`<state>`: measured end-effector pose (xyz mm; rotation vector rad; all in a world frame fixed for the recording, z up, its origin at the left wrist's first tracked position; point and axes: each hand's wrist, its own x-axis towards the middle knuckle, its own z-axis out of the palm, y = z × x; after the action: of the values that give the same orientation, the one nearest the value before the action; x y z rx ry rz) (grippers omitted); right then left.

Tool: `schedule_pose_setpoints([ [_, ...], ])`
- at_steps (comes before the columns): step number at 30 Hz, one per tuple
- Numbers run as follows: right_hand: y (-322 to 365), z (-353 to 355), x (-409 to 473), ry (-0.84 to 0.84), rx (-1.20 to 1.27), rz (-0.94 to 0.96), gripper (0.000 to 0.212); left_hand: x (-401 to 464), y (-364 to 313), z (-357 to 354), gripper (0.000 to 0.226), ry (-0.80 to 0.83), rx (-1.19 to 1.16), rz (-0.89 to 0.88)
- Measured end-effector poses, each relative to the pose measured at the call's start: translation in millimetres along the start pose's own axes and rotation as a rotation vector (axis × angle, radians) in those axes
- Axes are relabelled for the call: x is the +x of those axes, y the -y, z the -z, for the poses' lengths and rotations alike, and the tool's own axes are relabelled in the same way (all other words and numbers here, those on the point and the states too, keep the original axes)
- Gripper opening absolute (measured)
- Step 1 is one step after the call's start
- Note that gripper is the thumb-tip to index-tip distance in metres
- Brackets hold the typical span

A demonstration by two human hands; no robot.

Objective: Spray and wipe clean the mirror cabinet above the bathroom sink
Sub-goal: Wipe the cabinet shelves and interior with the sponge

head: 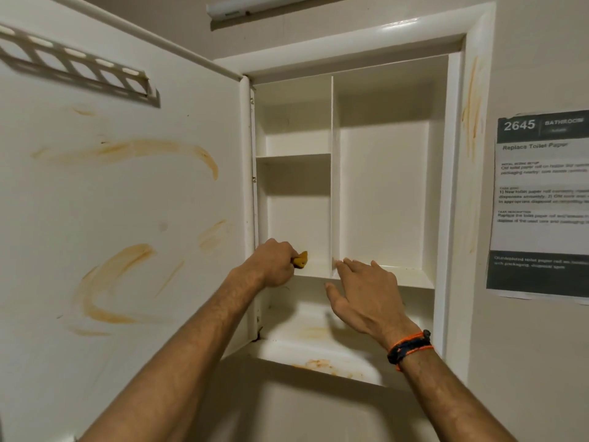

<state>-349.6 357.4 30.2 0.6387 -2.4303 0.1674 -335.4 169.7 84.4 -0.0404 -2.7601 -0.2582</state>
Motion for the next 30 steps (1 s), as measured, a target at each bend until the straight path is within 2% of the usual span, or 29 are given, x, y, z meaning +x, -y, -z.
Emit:
schedule_pose_setpoints([
  [6, 0, 2, -2, -0.003, -0.006, 0.0, 0.058, -29, 13, 11, 0.039, 0.011, -0.121, -0.141],
  [10, 1, 2, -1, 0.001, -0.013, -0.003, 0.058, -31, 20, 37, 0.026, 0.085, -0.215, -0.096],
  [12, 1, 2, -1, 0.003, -0.015, 0.001, 0.059, -24, 18, 41, 0.026, -0.01, -0.343, -0.004],
  [14, 1, 1, -2, -0.001, -0.013, 0.001, 0.059, -14, 13, 39, 0.028, -0.221, -0.414, 0.112],
  [16, 2, 1, -2, -0.012, -0.015, -0.002, 0.058, -5, 5, 32, 0.028, -0.415, -0.325, 0.162],
  [17, 2, 0, -2, -0.017, -0.013, -0.004, 0.057, -2, 2, 27, 0.027, -0.45, -0.235, 0.157],
  [20, 2, 0, -2, -0.021, -0.018, -0.003, 0.056, 6, -6, 9, 0.019, -0.336, 0.062, 0.127],
  [23, 1, -1, -1, -0.027, -0.023, 0.0, 0.056, 9, -10, -8, 0.021, -0.182, 0.145, 0.128],
  [26, 1, -2, 0, -0.032, -0.027, -0.002, 0.057, 8, -10, -13, 0.023, -0.123, 0.108, 0.129],
  [30, 2, -3, -1, -0.032, -0.03, -0.015, 0.056, 3, -22, -7, 0.036, -0.02, -0.111, 0.025],
])
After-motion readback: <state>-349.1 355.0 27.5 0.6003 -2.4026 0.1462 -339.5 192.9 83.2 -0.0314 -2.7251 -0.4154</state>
